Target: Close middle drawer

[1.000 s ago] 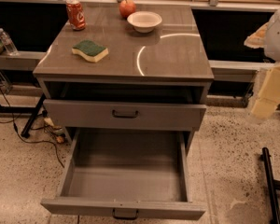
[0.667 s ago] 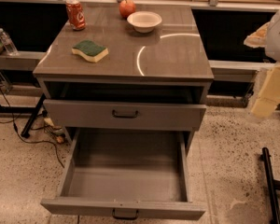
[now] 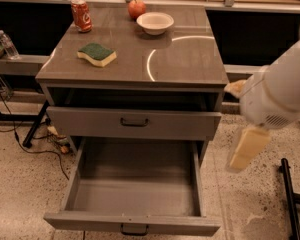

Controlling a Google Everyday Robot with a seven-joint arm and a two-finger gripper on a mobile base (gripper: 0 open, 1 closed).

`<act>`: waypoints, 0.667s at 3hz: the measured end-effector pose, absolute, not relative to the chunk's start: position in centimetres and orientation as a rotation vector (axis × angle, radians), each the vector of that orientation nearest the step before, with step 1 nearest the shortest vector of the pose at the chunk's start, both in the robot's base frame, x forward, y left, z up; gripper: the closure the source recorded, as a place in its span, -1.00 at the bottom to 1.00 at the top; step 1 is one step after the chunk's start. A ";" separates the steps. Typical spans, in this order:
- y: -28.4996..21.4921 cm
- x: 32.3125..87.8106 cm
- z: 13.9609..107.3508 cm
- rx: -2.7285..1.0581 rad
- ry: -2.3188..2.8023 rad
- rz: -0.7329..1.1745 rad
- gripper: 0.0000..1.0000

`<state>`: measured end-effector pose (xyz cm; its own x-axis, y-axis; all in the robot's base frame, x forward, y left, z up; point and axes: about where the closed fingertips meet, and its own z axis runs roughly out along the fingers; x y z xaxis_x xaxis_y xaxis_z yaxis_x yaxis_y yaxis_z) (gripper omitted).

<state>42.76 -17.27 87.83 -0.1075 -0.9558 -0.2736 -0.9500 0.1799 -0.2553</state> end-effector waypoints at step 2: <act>-15.1 42.2 81.8 -1.839 2.048 -0.005 -1.00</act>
Offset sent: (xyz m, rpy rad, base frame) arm -0.0041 0.0178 -0.0446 0.0066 0.0012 0.0376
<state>42.23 -15.06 81.83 -0.0659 -0.9577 -0.2802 -0.9563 0.1408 -0.2563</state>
